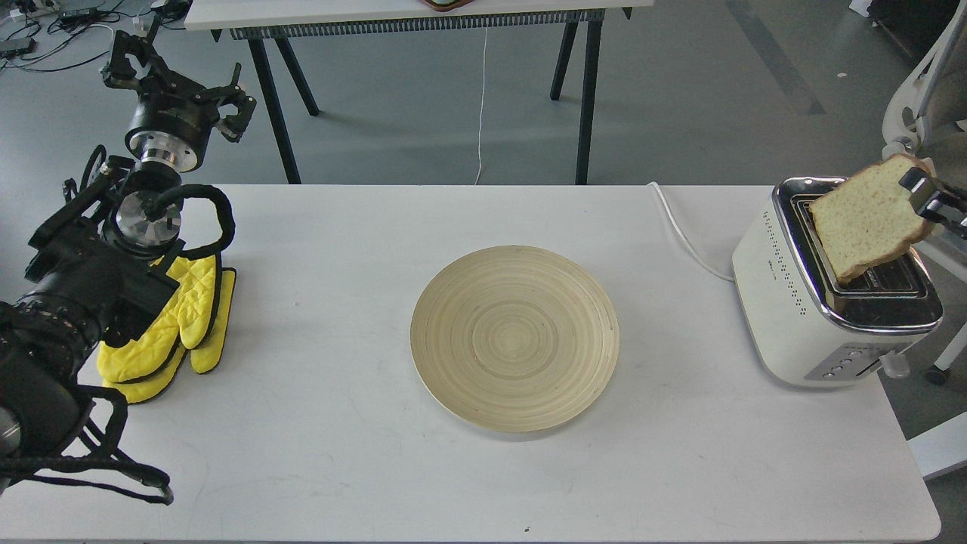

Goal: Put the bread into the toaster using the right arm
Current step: 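Carry the bread slice up over the toaster slot with the right gripper, then lower the bread into the toaster slot and open the right gripper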

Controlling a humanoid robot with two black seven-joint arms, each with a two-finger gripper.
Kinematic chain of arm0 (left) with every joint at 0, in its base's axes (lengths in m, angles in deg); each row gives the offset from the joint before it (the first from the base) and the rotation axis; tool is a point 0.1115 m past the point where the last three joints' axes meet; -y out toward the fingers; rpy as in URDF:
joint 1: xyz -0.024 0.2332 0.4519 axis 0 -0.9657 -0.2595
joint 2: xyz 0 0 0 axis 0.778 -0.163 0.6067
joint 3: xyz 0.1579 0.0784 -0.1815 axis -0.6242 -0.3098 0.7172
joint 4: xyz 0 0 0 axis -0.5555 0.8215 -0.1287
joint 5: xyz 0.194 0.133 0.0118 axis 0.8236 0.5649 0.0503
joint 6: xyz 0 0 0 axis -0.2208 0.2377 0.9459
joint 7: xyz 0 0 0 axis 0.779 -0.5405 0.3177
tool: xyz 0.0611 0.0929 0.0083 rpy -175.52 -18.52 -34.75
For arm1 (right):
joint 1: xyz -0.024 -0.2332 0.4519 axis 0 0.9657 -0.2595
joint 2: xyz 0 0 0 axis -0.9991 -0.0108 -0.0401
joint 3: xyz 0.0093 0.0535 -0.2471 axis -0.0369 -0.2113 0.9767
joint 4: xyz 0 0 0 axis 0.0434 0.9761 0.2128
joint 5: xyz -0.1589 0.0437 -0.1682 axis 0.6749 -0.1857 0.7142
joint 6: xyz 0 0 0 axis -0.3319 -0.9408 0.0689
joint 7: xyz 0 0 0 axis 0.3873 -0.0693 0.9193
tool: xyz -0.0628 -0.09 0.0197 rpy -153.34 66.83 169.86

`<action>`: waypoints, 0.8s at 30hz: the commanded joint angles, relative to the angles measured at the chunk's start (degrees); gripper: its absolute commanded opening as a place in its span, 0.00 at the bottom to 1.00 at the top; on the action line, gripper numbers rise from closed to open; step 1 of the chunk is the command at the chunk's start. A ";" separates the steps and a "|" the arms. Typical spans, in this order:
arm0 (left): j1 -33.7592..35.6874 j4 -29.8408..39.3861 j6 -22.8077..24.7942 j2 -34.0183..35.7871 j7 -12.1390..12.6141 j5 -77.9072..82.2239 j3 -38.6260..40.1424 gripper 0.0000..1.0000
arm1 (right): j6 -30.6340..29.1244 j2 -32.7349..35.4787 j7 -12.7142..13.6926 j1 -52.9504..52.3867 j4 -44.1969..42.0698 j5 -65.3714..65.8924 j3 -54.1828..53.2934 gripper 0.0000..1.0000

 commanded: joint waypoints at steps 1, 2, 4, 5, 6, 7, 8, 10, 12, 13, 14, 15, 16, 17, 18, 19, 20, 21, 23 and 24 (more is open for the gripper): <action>-0.01 0.00 0.00 0.00 -0.02 0.08 0.00 1.00 | 0.01 -0.30 0.12 0.19 -0.63 0.01 0.22 0.01; -0.01 0.00 0.00 0.00 -0.02 0.00 0.00 1.00 | 0.01 -0.30 0.12 0.46 -0.63 0.01 0.22 0.01; -0.01 0.00 0.00 0.00 -0.02 0.08 0.00 1.00 | 0.01 -0.38 0.12 1.51 -0.72 0.01 0.22 0.01; -0.01 0.00 0.00 0.00 -0.02 0.00 0.00 1.00 | 0.01 -0.38 0.12 2.03 -0.81 0.01 0.22 0.03; -0.01 0.00 0.00 0.00 -0.02 -0.01 0.00 1.00 | 0.01 -0.56 0.12 2.39 -0.98 0.01 0.22 0.05; -0.01 0.00 0.00 0.00 -0.02 -0.01 0.00 1.00 | 0.01 -0.91 0.12 2.74 -1.33 0.01 0.22 0.07; -0.01 0.00 0.00 0.00 -0.02 -0.01 0.00 1.00 | 0.01 -1.43 0.12 3.18 -1.77 0.01 0.22 0.09; -0.01 0.00 0.00 0.00 -0.02 -0.01 0.00 1.00 | 0.01 -2.40 0.12 3.62 -2.65 -0.08 0.04 0.14; -0.01 0.00 0.00 0.00 -0.02 0.08 0.00 1.00 | 0.10 -3.11 0.12 3.54 -3.18 -0.43 -0.13 0.27; -0.01 0.00 0.00 0.00 -0.02 0.00 0.00 1.00 | 0.10 -3.46 0.12 3.45 -3.18 -0.61 -0.22 0.40; -0.01 0.00 0.00 0.00 -0.02 -0.01 0.00 1.00 | 0.10 -3.72 0.12 3.27 -3.18 -0.69 -0.31 0.53; -0.01 0.00 0.00 0.00 -0.02 -0.01 0.00 1.00 | 0.10 -3.90 0.12 3.18 -3.09 -0.78 -0.48 0.69; -0.01 0.00 0.00 0.00 -0.02 -0.01 0.00 1.00 | 0.18 -4.16 0.12 3.18 -3.01 -0.87 -0.66 0.85; -0.01 0.00 0.00 0.00 -0.02 0.08 0.00 1.00 | 0.18 -4.25 0.03 3.18 -2.92 -0.87 -0.92 0.88; -0.01 0.00 0.00 0.00 -0.02 0.00 0.00 1.00 | 0.18 -4.25 -0.05 3.10 -2.83 -0.96 -1.27 0.89; -0.01 0.00 0.00 0.00 -0.02 -0.01 0.09 1.00 | 0.18 -4.25 -0.23 3.09 -2.74 -0.96 -1.71 0.91; -0.01 0.00 0.00 0.00 -0.02 -0.01 0.00 1.00 | 0.18 -4.25 -0.49 3.09 -2.65 -1.05 -2.59 0.93; -0.01 0.00 0.00 0.00 -0.02 -0.01 0.00 1.00 | 0.18 -4.25 -0.58 3.09 -2.65 -1.48 -3.55 0.93; -0.01 0.00 0.00 0.00 -0.02 -0.01 0.00 1.00 | 0.10 -4.25 -0.67 3.09 -2.74 -2.88 -5.84 0.95; -0.01 0.00 0.00 0.00 -0.02 -0.01 0.00 1.00 | 0.10 -4.25 -0.84 3.09 -2.74 -4.11 -6.89 0.95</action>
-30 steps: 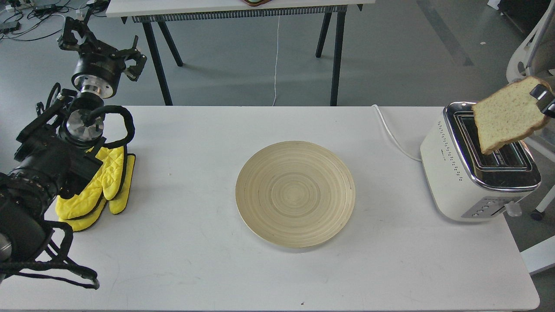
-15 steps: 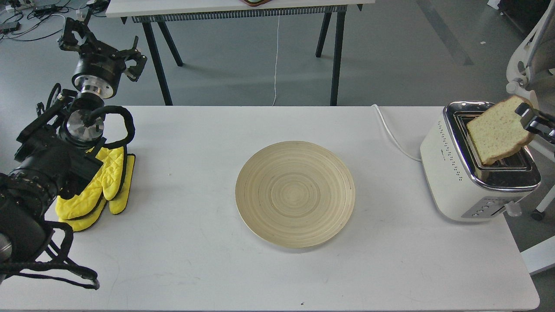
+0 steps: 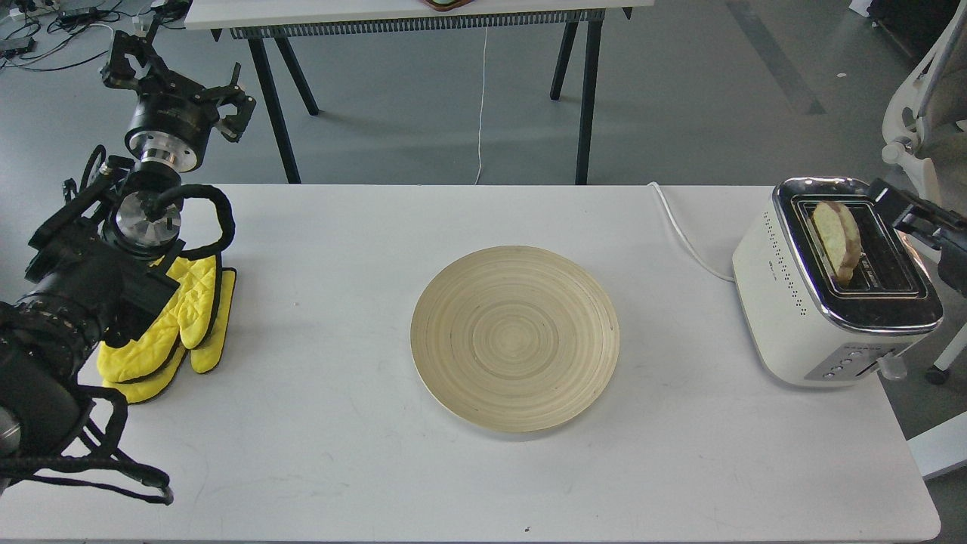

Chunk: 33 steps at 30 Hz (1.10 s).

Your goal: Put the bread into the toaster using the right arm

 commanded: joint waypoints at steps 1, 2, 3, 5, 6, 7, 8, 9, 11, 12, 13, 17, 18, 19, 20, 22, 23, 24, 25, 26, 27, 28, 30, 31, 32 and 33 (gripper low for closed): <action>0.00 0.00 0.00 0.00 0.00 -0.01 -0.02 1.00 | -0.09 -0.19 -0.67 -0.09 -0.13 -4.32 -4.57 0.95; 0.00 0.00 0.00 0.00 0.00 -0.01 -0.02 1.00 | -0.18 -0.54 -0.76 0.00 -0.31 -7.04 -6.50 0.97; 0.00 0.00 0.00 0.00 0.00 -0.01 -0.02 1.00 | -0.35 -0.97 -0.76 0.00 -0.48 -9.76 -8.26 0.97; 0.00 0.00 0.00 0.00 0.00 -0.01 -0.02 1.00 | -2.10 -1.77 -0.76 -0.17 -1.19 -16.35 -11.86 1.00; 0.00 0.00 0.00 0.00 0.00 -0.01 0.07 1.00 | -4.11 -2.38 -0.76 -0.35 -2.06 -19.95 -13.97 1.00; 0.00 0.00 0.00 0.00 0.00 -0.01 -0.02 1.00 | -6.40 -3.34 -0.85 -0.44 -3.37 -23.55 -16.43 1.00; 0.00 0.00 0.00 0.00 0.00 -0.01 -0.02 1.00 | -8.33 -4.92 -1.02 -0.44 -5.04 -26.54 -18.89 1.00; 0.00 0.00 0.00 0.00 0.00 0.08 -0.02 1.00 | -9.83 -7.37 -1.55 -0.44 -7.41 -29.45 -21.70 1.00; 0.00 0.00 0.00 0.00 0.00 -0.01 -0.02 1.00 | -12.82 -13.69 -4.52 -0.53 -12.50 -33.15 -26.27 1.00; 0.00 0.00 0.00 0.00 0.00 -0.01 -0.02 1.00 | -14.40 -17.03 -6.28 -0.53 -15.49 -34.56 -28.03 1.00; 0.00 0.00 0.00 0.00 0.00 -0.01 -0.02 1.00 | -15.90 -19.24 -7.43 -0.53 -18.21 -35.62 -29.27 1.00; 0.00 0.00 0.00 0.00 0.00 -0.01 -0.02 1.00 | -23.98 -26.80 -8.06 -0.35 -26.66 -42.81 -35.07 0.99; 0.00 0.00 0.00 0.00 0.00 -0.01 -0.02 1.00 | -24.87 -28.47 -7.88 -0.26 -27.72 -45.44 -36.30 0.99; 0.00 0.00 0.00 0.00 0.00 -0.01 -0.02 1.00 | -25.66 -30.14 -7.79 -0.18 -28.86 -48.52 -37.18 0.99; 0.00 0.00 0.00 0.00 0.00 -0.01 -0.02 1.00 | -26.01 -31.29 -7.79 -0.17 -29.92 -50.81 -37.63 0.99; 0.00 0.00 0.00 0.00 0.00 -0.01 -0.02 1.00 | -26.72 -34.01 -7.71 -0.17 -32.64 -54.86 -38.68 0.99; 0.00 0.00 0.00 0.00 0.00 -0.01 -0.02 1.00 | -27.24 -35.07 -7.70 -0.17 -33.52 -56.09 -39.38 0.99; 0.00 0.00 0.00 0.00 0.00 -0.01 -0.02 1.00 | -28.03 -36.39 -7.53 -0.17 -34.75 -57.24 -40.35 0.99; 0.00 0.00 0.00 0.00 0.00 -0.01 -0.02 1.00 | -29.00 -37.70 -7.18 -0.17 -35.89 -58.03 -41.31 0.99; 0.09 0.00 0.00 0.00 0.00 -0.01 -0.02 1.00 | -29.96 -38.93 -6.83 -0.17 -36.78 -58.56 -42.11 0.99; 0.09 0.00 0.00 0.00 0.00 -0.01 -0.02 1.00 | -31.02 -40.43 -6.13 -0.17 -37.92 -59.00 -42.90 0.99; 0.09 0.00 0.00 0.00 0.00 -0.01 0.07 1.00 | -31.81 -41.75 -5.51 -0.17 -39.15 -59.27 -43.78 0.99; 0.09 0.00 0.00 0.00 0.00 -0.01 0.07 1.00 | -32.26 -44.21 -4.81 -0.09 -42.48 -59.97 -46.14 1.00; 0.09 0.00 0.00 0.00 0.00 -0.01 0.07 1.00 | -32.26 -45.61 -4.46 -0.17 -44.06 -60.06 -47.46 1.00; 0.09 0.00 0.00 0.00 0.00 -0.01 0.07 1.00 | -32.43 -46.76 -4.28 -0.17 -45.21 -60.06 -48.69 1.00; 0.09 0.00 0.00 0.00 0.00 -0.01 -0.02 1.00 | -32.61 -47.81 -4.19 -0.17 -46.09 -60.06 -49.58 1.00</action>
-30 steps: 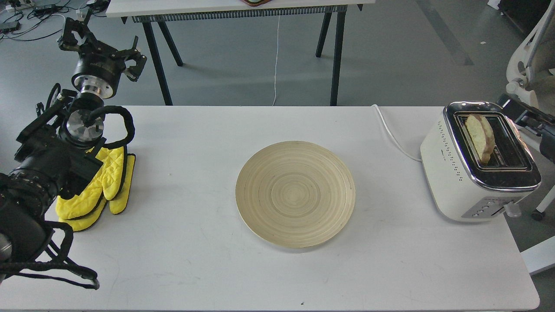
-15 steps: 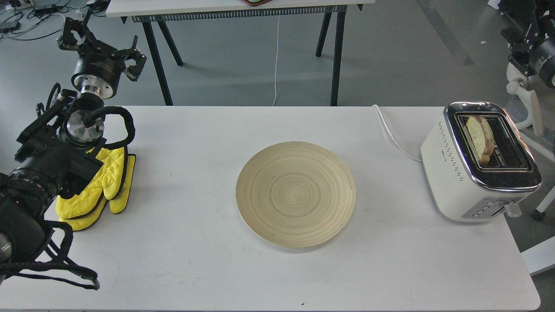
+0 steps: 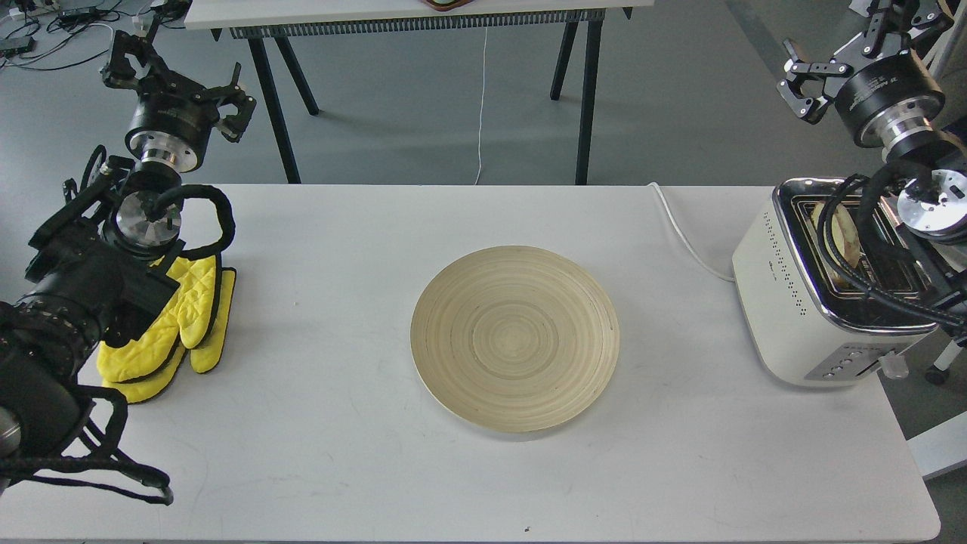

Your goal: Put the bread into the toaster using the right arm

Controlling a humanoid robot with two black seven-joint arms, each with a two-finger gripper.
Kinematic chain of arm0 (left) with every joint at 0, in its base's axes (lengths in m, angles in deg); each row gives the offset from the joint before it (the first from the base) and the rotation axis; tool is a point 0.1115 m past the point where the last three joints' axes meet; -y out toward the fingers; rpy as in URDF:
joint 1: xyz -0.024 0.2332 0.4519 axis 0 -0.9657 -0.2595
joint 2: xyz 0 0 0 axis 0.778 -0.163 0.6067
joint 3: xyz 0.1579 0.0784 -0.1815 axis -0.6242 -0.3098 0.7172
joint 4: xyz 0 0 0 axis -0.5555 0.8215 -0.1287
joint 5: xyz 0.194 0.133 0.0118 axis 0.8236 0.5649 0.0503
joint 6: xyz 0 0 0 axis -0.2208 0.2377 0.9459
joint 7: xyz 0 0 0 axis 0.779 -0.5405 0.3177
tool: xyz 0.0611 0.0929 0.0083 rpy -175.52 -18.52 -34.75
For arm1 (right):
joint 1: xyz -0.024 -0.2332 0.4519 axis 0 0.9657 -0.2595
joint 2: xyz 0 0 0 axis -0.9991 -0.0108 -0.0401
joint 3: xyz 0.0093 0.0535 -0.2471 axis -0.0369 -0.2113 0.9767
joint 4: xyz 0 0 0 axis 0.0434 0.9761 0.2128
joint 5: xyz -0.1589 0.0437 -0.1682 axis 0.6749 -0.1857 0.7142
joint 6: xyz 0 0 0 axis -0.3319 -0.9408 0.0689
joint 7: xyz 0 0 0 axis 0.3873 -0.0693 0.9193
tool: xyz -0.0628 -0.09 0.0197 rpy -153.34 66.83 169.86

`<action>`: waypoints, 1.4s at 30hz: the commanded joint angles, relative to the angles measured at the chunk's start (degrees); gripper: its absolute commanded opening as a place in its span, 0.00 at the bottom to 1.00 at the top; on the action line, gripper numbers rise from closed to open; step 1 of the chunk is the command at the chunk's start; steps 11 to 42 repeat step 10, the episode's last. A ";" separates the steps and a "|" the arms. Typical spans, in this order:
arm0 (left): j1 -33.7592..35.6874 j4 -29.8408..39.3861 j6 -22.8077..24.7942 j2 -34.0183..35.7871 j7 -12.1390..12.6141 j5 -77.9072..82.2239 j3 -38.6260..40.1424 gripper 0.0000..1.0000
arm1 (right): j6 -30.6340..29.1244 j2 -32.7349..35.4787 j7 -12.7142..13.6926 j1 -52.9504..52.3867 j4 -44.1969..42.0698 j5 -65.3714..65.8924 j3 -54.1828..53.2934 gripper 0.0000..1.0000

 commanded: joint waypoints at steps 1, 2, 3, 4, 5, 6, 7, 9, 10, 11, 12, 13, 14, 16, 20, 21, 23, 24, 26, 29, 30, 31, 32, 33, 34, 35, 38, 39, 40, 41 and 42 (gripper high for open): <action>0.07 0.00 0.00 0.00 0.00 0.00 -0.06 1.00 | -0.95 -3.86 0.61 -0.02 -3.65 -0.21 -3.60 1.00; 0.07 0.00 0.00 0.00 0.00 0.00 -0.06 1.00 | -1.66 -4.21 0.52 -0.11 -3.83 -0.21 -4.12 1.00; 0.07 0.00 0.00 0.00 0.00 0.00 0.03 1.00 | -2.62 -4.30 0.44 -0.02 -3.92 -0.21 -4.30 1.00; 0.07 0.00 0.00 0.00 0.00 0.00 -0.06 1.00 | -3.59 -4.48 0.26 -0.02 -3.92 -0.21 -4.30 1.00; 0.07 0.00 0.00 0.00 0.00 0.00 0.03 1.00 | -4.20 -4.57 0.08 -0.02 -4.00 -0.21 -4.30 1.00; 0.07 0.00 0.00 0.00 0.00 0.00 -0.06 1.00 | -4.56 -4.57 0.08 -0.02 -4.00 -0.21 -4.30 1.00; 0.07 0.00 0.00 0.00 0.00 0.00 -0.06 1.00 | -4.74 -4.57 0.17 -0.11 -4.00 -0.21 -4.22 1.00; 0.07 0.00 0.00 0.00 0.00 0.00 -0.06 1.00 | -4.83 -4.57 0.35 -0.20 -3.92 -0.21 -3.95 1.00; 0.07 0.00 0.00 0.00 0.00 0.00 -0.06 1.00 | -4.74 -4.57 0.26 -0.20 -3.92 -0.21 -4.04 1.00; 0.07 0.00 0.00 0.00 0.00 0.00 -0.06 1.00 | -4.74 -4.57 0.26 -0.20 -3.92 -0.21 -4.04 1.00; 0.07 0.00 0.00 0.00 0.00 0.00 -0.06 1.00 | -4.74 -4.57 0.26 -0.20 -3.92 -0.21 -4.04 1.00; 0.07 0.00 0.00 0.00 0.00 0.00 -0.06 1.00 | -4.74 -4.57 0.26 -0.20 -3.92 -0.21 -4.04 1.00; 0.07 0.00 0.00 0.00 0.00 0.00 -0.06 1.00 | -4.74 -4.57 0.26 -0.20 -3.92 -0.21 -4.04 1.00; 0.07 0.00 0.00 0.00 0.00 0.00 -0.06 1.00 | -4.74 -4.57 0.26 -0.20 -3.92 -0.21 -4.04 1.00; 0.07 0.00 0.00 0.00 0.00 0.00 -0.06 1.00 | -4.74 -4.57 0.26 -0.20 -3.92 -0.21 -4.04 1.00; 0.07 0.00 0.00 0.00 0.00 0.00 -0.06 1.00 | -4.74 -4.57 0.26 -0.20 -3.92 -0.21 -4.04 1.00; 0.07 0.00 0.00 0.00 0.00 0.00 -0.06 1.00 | -4.74 -4.57 0.26 -0.20 -3.92 -0.21 -4.04 1.00; 0.07 0.00 0.00 0.00 0.00 0.00 -0.06 1.00 | -4.74 -4.57 0.26 -0.20 -3.92 -0.21 -4.04 1.00; 0.07 0.00 0.00 0.00 0.00 0.00 -0.06 1.00 | -4.74 -4.57 0.26 -0.20 -3.92 -0.21 -4.04 1.00; 0.07 0.00 0.00 0.00 0.00 0.00 -0.06 1.00 | -4.74 -4.57 0.26 -0.20 -3.92 -0.21 -4.04 1.00; 0.07 0.00 0.00 0.00 0.00 0.00 -0.06 1.00 | -4.74 -4.57 0.26 -0.20 -3.92 -0.21 -4.04 1.00; 0.07 0.00 0.00 0.00 0.00 0.00 -0.06 1.00 | -4.74 -4.57 0.26 -0.20 -3.92 -0.21 -4.04 1.00; 0.07 0.00 0.00 0.00 0.00 0.00 -0.06 1.00 | -4.74 -4.57 0.26 -0.20 -3.92 -0.21 -4.04 1.00; 0.07 0.00 0.00 0.00 0.00 0.00 -0.06 1.00 | -4.74 -4.57 0.26 -0.20 -3.92 -0.21 -4.04 1.00; 0.07 0.00 0.00 0.00 0.00 0.00 -0.06 1.00 | -4.74 -4.57 0.26 -0.20 -3.92 -0.21 -4.04 1.00; 0.07 0.00 0.00 0.00 0.00 0.00 -0.06 1.00 | -4.74 -4.57 0.26 -0.20 -3.92 -0.21 -4.04 1.00; 0.07 0.00 0.00 0.00 0.00 0.00 -0.06 1.00 | -4.74 -4.57 0.26 -0.20 -3.92 -0.21 -4.04 1.00; 0.07 0.00 0.00 0.00 0.00 0.00 -0.06 1.00 | -4.74 -4.57 0.26 -0.20 -3.92 -0.21 -4.04 1.00; 0.07 0.00 0.00 0.00 0.00 0.00 -0.06 1.00 | -4.74 -4.57 0.26 -0.20 -3.92 -0.21 -4.04 1.00; 0.07 0.00 0.00 0.00 0.00 0.00 -0.06 1.00 | -4.74 -4.57 0.26 -0.20 -3.92 -0.21 -4.04 1.00; 0.07 0.00 0.00 0.00 0.00 0.00 -0.06 1.00 | -4.74 -4.57 0.26 -0.20 -3.92 -0.21 -4.04 1.00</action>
